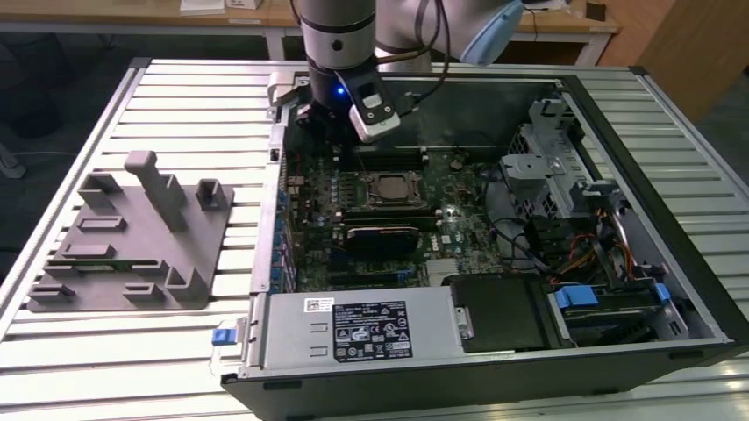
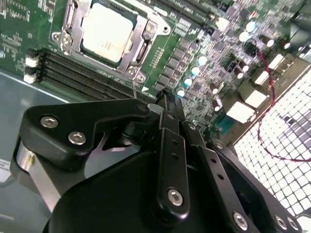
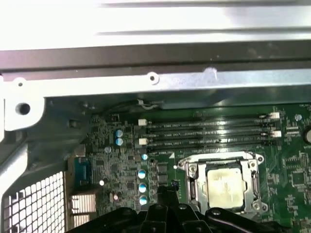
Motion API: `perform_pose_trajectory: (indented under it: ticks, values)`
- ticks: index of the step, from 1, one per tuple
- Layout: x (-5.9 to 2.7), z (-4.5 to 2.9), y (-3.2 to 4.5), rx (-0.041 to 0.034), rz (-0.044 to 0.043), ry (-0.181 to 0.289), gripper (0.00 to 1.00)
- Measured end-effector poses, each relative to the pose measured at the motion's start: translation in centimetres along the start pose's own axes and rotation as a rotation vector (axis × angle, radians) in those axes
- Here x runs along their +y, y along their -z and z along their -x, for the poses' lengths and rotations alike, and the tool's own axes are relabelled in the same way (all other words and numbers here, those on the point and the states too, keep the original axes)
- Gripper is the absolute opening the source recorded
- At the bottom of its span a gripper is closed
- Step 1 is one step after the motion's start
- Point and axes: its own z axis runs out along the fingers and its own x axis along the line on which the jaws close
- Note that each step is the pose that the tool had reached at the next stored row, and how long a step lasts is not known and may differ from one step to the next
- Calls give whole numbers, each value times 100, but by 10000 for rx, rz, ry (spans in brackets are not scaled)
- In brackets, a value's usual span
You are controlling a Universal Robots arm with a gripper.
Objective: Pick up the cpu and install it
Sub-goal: 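Install the first cpu locking lever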
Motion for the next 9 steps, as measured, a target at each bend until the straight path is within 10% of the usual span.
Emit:
perform_pose_trajectory:
  ticks: [9]
  values:
    - [-3,-28,-15,74,823,199,11]
